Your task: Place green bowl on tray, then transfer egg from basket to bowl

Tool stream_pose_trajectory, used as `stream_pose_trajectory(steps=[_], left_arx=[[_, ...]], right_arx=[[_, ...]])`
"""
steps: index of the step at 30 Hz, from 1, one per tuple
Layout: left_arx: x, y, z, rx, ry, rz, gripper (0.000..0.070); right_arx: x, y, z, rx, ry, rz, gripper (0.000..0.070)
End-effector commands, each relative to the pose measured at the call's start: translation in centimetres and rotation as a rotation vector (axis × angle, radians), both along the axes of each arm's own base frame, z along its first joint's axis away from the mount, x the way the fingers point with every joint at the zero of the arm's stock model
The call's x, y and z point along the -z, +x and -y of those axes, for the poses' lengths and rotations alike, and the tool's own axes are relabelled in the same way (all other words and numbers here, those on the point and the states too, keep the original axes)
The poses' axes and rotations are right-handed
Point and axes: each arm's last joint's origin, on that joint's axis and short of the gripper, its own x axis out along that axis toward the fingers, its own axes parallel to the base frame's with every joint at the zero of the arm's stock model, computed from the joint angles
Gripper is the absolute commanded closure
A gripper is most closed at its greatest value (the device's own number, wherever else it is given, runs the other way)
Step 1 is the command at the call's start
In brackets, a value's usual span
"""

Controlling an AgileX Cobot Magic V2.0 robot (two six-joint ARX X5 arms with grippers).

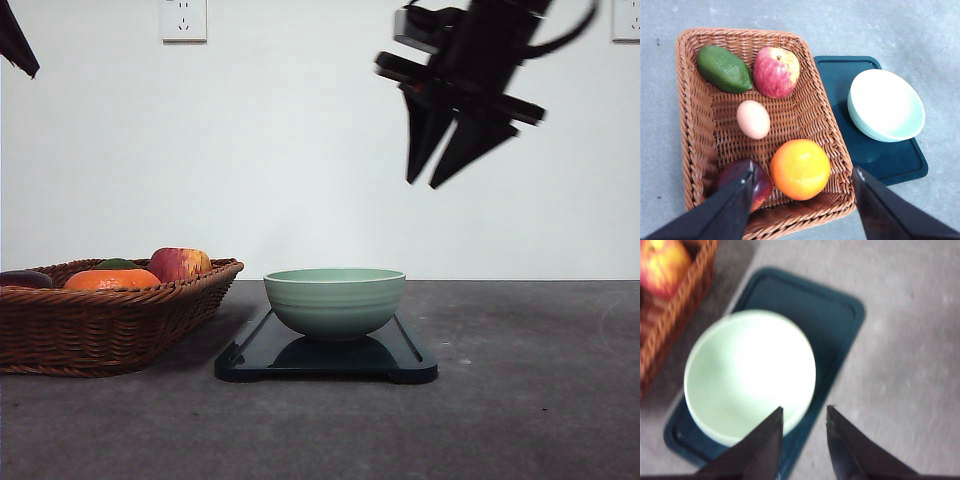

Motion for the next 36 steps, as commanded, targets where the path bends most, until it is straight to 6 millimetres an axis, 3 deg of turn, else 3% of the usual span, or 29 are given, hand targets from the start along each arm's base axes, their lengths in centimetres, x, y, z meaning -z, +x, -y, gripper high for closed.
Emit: stream_pose_trajectory(steps=[1,11,18,22,27,36], left_arx=[[-0.7,0.1,0.0,0.004,-0.004,0.018,0.031],[-0.4,0.0,0.2,-0.004,-0.027,-0.024,0.0309],[0.3,1.4,1.7,0.008,-0.091,-0.101,0.0307],[1.2,3.2,2.6,0.009,-0.055,-0.15,0.0299],[2.1,6.3,3.7,-0.032,0.026,-0.206,0.0223],[3.2,12.6,5.1,-0.079,0.094,-0.277,0.0225]], right_arx=[[0.4,-1.4,0.4,-0.018,0.005,0.036,0.0531],[2.5,-8.0,3.6,-0.046,0.03,0.147,0.0531],[3.2,-9.3,4.2,-0.051,0.025,0.135,0.0531],[3.1,-9.2,4.1,-0.068,0.047,0.145,0.0531],[3.0,-9.2,4.0,-0.074,0.055,0.148,0.0531],[3.0,-9.2,4.0,-0.074,0.055,0.149,0.0531]])
